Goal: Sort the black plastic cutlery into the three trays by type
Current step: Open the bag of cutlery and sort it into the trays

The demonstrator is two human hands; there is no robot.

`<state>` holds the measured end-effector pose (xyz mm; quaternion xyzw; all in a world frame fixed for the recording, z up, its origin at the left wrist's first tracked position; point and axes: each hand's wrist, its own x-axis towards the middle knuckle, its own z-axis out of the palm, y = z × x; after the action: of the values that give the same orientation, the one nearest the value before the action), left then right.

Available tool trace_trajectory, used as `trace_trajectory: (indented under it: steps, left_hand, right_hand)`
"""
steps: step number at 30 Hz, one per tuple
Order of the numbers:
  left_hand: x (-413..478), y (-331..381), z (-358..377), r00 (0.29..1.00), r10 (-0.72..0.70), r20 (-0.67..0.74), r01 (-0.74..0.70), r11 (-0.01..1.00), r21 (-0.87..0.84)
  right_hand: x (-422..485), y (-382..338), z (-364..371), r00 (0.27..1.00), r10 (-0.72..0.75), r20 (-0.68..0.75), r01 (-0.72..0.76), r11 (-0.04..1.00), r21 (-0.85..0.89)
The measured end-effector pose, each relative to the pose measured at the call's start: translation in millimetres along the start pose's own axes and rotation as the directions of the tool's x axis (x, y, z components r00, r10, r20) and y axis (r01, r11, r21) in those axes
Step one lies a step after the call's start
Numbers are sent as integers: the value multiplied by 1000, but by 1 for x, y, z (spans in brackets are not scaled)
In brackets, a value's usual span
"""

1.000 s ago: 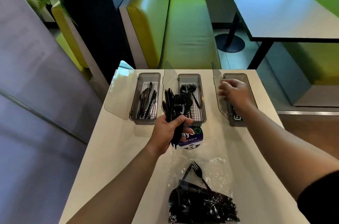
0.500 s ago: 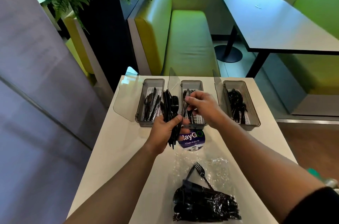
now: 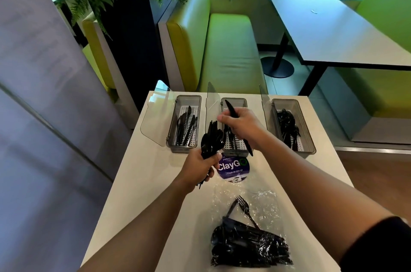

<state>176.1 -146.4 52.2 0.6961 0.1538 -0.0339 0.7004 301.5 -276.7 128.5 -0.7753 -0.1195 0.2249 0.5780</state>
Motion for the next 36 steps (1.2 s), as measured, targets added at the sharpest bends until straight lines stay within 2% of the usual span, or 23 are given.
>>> trace_trajectory:
  steps: [6,11,18,22,26,29,32,34,36]
  left_hand:
    - [-1,-2,-6,1000,-20,-10,20,999,39]
    - [-1,-5,-11,999,-21,-28,22,999,40]
    - [-9,-10,-23,999,32,-19,-31,999,24]
    - [-13,-15,-37,999,9,-50,-9,1000,-10]
    - [-16,-19,-54,996,-42,-78,33,992,-123]
    - [-18,-23,-69,995,-69,-79,50,974,-220]
    - [-16,-25,-83,994,-90,-62,67,947,-314]
    - [-14,-25,-91,991,-120,-59,90,924,-371]
    - [-13,-25,-98,989,-145,-42,112,891,-439]
  right_hand:
    - [5,0,9,999,27,36,-23,995,-96]
    - [10,-4,15,996,55,65,-51,997,-55]
    - [38,-24,15,982,55,-183,-4,964,267]
    - [61,-46,20,958,42,-283,64,932,356]
    - [87,-68,29,920,85,-383,76,919,388]
    - [110,-72,49,939,152,-310,7,890,457]
    - [127,-61,80,944,295,-146,-203,871,449]
    - [135,-48,100,923,384,-16,-355,867,350]
    - [141,-31,116,881,463,96,-472,863,179]
